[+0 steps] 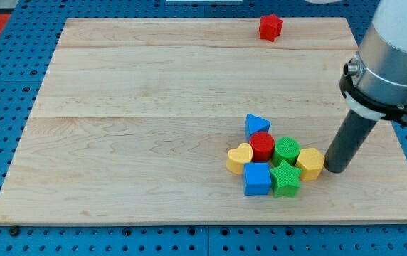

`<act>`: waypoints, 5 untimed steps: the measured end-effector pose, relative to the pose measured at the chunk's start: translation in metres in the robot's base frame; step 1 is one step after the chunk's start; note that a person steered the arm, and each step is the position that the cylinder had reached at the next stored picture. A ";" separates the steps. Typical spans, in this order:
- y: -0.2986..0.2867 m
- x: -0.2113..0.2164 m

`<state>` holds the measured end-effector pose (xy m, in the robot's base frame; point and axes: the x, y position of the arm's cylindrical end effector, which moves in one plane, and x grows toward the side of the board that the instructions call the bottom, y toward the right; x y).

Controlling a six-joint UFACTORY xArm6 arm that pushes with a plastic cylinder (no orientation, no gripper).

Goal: Slide both the green blocks to the bottom right side of the blue triangle

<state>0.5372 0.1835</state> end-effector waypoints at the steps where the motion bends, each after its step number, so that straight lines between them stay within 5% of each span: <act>1: 0.000 -0.024; 5: -0.054 -0.033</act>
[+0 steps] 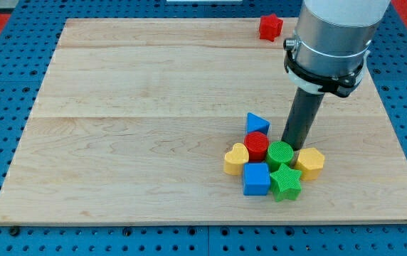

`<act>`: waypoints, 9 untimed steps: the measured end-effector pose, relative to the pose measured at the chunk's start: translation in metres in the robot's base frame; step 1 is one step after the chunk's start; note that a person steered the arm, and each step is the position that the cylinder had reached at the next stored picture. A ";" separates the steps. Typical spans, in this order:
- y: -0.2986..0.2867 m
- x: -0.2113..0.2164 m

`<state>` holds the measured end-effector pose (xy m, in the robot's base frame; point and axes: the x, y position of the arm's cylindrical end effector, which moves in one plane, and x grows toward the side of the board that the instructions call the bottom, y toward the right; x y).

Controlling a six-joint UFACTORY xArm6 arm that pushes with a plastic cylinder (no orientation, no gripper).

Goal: Slide both the green blocks to the bottom right side of the blue triangle

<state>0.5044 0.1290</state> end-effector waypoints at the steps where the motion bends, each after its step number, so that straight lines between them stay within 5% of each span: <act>1: -0.012 0.000; 2: -0.015 -0.017; 4: 0.145 -0.050; 5: 0.193 -0.012; 7: 0.166 0.088; 9: 0.096 0.113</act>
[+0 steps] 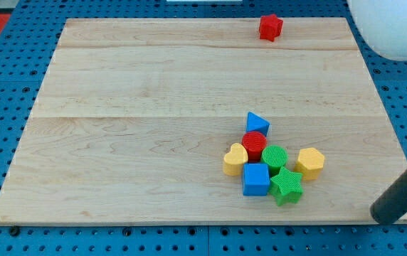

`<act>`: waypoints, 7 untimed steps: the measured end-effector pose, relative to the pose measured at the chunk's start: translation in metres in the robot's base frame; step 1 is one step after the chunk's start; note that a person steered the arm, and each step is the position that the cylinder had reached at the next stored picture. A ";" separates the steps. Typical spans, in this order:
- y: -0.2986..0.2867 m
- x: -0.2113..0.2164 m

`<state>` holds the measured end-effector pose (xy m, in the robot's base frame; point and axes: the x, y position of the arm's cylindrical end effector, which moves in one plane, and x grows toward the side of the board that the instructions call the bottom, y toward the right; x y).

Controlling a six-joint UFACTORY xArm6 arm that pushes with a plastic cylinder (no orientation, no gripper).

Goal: Slide both the green blocks to the bottom right side of the blue triangle

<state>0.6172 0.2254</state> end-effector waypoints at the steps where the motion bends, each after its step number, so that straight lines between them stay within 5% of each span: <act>1: -0.037 0.000; 3: -0.112 0.000; 7: -0.105 -0.044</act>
